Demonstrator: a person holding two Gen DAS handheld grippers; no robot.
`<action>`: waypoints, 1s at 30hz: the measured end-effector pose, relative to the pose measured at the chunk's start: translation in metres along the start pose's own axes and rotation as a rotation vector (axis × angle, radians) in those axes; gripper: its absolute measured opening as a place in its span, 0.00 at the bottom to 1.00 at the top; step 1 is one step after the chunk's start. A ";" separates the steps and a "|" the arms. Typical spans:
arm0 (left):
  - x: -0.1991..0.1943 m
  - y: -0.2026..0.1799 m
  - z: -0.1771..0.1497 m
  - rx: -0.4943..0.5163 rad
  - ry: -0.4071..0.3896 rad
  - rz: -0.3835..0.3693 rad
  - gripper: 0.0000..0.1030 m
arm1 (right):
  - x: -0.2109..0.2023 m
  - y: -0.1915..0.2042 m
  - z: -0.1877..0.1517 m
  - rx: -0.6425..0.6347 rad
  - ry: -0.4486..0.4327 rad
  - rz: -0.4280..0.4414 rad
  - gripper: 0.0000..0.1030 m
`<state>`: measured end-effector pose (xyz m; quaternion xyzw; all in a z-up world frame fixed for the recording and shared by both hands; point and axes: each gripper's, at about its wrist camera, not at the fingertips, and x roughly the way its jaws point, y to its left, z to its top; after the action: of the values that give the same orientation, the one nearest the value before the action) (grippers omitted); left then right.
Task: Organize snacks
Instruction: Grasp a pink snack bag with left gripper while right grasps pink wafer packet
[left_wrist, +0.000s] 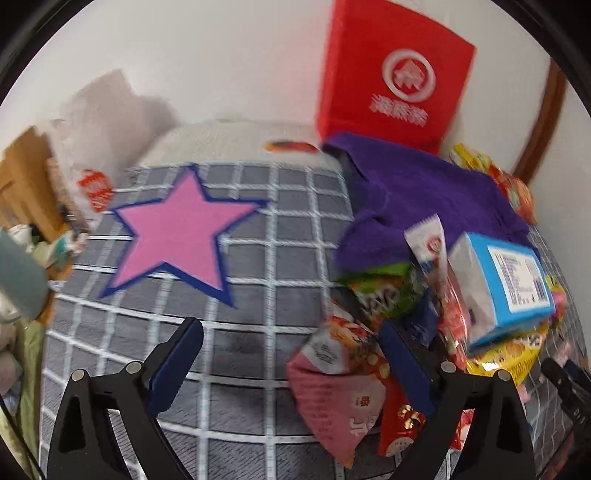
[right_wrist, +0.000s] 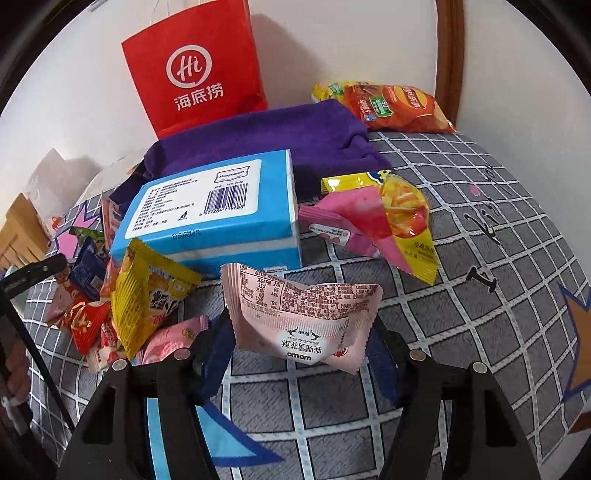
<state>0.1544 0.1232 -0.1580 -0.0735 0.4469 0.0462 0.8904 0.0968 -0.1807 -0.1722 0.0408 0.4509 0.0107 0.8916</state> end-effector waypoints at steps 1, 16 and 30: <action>0.004 -0.002 -0.001 0.007 0.016 -0.013 0.92 | 0.000 0.001 0.000 -0.003 0.002 0.004 0.64; -0.002 -0.011 -0.007 0.035 0.053 -0.077 0.39 | -0.017 0.006 0.004 -0.027 -0.018 0.006 0.64; -0.066 -0.028 0.027 0.060 -0.065 -0.085 0.39 | -0.065 -0.001 0.034 -0.039 -0.092 0.021 0.64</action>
<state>0.1407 0.0991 -0.0865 -0.0643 0.4154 -0.0028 0.9073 0.0855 -0.1874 -0.1002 0.0285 0.4086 0.0269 0.9119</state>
